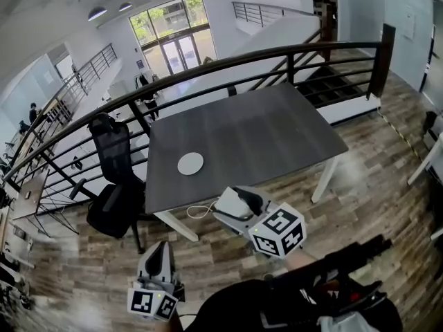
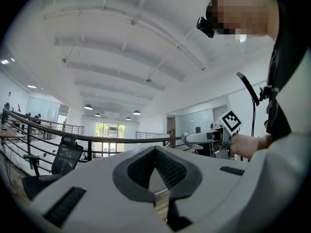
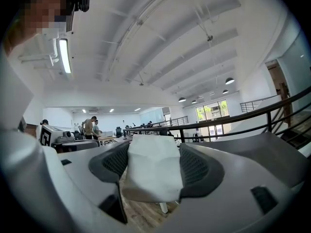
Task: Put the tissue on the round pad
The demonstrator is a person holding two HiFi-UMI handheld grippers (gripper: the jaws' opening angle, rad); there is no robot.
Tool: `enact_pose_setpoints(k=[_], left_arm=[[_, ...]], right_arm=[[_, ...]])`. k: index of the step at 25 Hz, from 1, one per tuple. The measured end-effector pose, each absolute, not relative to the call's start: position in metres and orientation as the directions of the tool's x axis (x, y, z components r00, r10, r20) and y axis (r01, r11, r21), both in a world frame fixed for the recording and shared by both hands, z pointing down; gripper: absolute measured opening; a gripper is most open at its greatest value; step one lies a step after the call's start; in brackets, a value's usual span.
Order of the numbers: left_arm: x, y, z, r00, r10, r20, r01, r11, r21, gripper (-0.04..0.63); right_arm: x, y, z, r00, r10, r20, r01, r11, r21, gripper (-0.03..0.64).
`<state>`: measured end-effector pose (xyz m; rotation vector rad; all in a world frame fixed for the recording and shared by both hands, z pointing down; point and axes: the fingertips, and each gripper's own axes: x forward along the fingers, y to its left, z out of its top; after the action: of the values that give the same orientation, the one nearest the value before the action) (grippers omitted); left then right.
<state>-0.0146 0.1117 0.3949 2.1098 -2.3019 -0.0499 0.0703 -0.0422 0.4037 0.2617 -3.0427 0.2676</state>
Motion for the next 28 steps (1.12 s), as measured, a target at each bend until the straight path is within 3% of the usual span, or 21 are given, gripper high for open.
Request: enact_pose_setpoints(k=[15,21,28], left_arm=[[0.029,0.026,0.399,-0.084,-0.996,-0.026,-0.994,0.082,0.07,0.005],[0.025,0.019,0.409,-0.111,-0.993,0.038,-0.992,0.113,0.053,0.005],[0.006,0.006,0.409,-0.097,-0.995,0.017,-0.992,0.098,0.081,0.005]], right_arm=[[0.098,-0.119,0.418,-0.988,-0.123,0.094,-0.138,0.976,-0.171,0.33],[0.093,-0.128,0.425,-0.988,-0.111,0.103,-0.129,0.974,-0.188,0.33],[0.069,-0.14,0.423,-0.989,-0.106,0.102,-0.124,0.974,-0.191,0.33]])
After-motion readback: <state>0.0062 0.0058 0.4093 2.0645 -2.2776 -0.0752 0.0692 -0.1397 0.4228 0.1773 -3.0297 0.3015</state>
